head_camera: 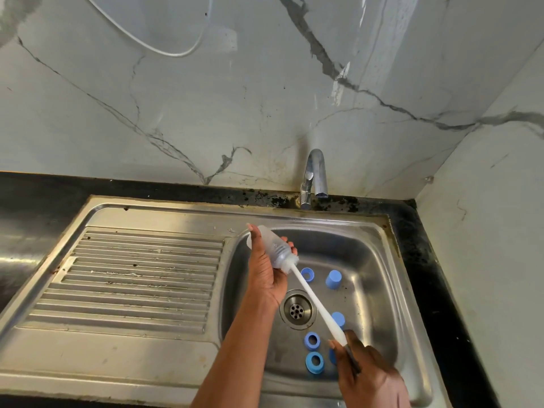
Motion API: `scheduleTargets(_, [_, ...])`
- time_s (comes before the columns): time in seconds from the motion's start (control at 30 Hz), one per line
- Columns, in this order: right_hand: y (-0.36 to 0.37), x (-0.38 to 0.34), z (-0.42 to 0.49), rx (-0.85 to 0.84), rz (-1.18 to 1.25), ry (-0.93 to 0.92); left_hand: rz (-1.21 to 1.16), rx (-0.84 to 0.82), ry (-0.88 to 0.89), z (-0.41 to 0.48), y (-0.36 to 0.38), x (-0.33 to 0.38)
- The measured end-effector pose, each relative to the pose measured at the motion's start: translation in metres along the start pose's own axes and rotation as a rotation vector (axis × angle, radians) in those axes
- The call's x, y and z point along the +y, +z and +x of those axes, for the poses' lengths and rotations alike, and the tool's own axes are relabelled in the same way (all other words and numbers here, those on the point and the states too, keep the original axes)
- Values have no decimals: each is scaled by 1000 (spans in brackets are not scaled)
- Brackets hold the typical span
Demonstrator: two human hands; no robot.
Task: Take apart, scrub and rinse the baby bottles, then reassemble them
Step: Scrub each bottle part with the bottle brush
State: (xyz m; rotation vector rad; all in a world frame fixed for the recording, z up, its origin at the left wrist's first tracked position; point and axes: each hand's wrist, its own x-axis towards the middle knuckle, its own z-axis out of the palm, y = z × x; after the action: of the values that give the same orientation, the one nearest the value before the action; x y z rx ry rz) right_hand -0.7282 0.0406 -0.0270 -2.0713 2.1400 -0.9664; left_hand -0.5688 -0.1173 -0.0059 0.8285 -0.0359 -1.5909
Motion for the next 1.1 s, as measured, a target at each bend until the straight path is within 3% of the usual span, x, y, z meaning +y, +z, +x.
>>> scheduleTargets(0.3, [-9,21,0,36,19,-198,1,-163,-25,-1,-3,6])
scheduleTargets(0.5, [-15,43,13,-129,29,-217,179,-208,-38,-1,-3,10])
scheduleTargets(0.73, [-11,22,22,28,-126,-167,189,-177,22,-1,6,-3])
scheduleTargets(0.9, [4,15,12,-7,13,-97,77,-130,-23,-1,9,-15])
scheduleTargets(1.1, [6,24,2,-69,186,-139,24,-214,-48,1,-3,-12])
